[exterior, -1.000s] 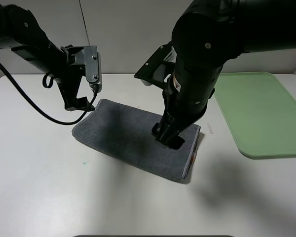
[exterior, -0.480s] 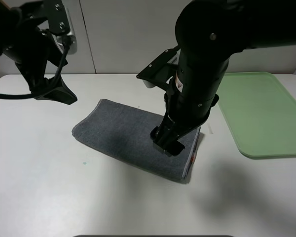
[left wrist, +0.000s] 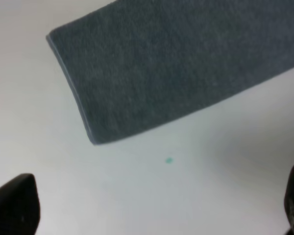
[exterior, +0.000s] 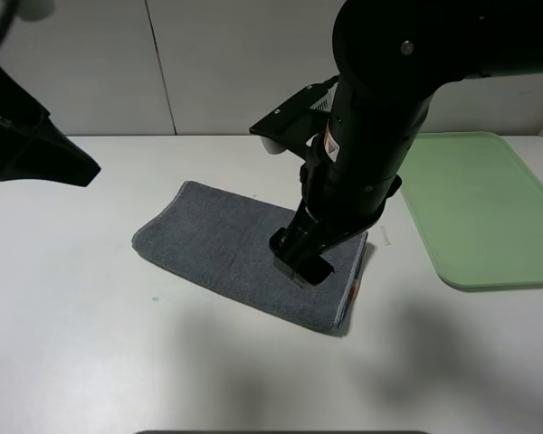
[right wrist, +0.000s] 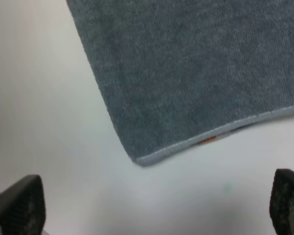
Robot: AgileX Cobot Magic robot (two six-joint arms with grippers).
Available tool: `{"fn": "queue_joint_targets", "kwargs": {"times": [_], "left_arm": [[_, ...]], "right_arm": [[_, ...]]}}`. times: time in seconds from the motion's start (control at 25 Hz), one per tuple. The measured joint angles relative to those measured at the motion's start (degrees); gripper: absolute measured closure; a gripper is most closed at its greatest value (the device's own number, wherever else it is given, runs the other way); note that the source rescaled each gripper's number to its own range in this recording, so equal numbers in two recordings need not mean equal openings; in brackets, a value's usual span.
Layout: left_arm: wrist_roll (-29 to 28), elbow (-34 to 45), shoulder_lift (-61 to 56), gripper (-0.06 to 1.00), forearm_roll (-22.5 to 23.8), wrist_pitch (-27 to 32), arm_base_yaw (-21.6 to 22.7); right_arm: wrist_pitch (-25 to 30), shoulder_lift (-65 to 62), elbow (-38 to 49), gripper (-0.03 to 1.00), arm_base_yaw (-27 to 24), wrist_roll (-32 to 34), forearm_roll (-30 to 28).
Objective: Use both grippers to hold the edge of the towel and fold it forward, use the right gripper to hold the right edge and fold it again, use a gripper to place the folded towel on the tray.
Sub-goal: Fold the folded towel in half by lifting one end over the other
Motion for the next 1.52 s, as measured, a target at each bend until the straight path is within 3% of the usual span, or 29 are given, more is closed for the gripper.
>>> {"fn": "queue_joint_targets", "kwargs": {"times": [0.4, 0.96, 1.36, 1.52], "left_arm": [[-14.83, 12.44, -25.42, -0.06, 0.00, 0.00, 0.00], [-23.59, 25.91, -55.66, -0.06, -0.13, 3.18, 0.00], [-34.05, 27.20, -59.37, -0.06, 7.58, 4.82, 0.00], [-37.98, 27.25, -59.37, -0.06, 11.77, 11.04, 0.00]], "right_arm": [[-5.00, 0.00, 0.00, -0.03, 0.00, 0.40, 4.81], [-7.54, 0.00, 0.00, -0.03, 0.00, 0.44, 6.45], [-7.93, 0.00, 0.05, -0.03, 0.00, 0.44, 6.45], [-7.93, 0.00, 0.05, -0.03, 0.00, 0.44, 6.82]]}}
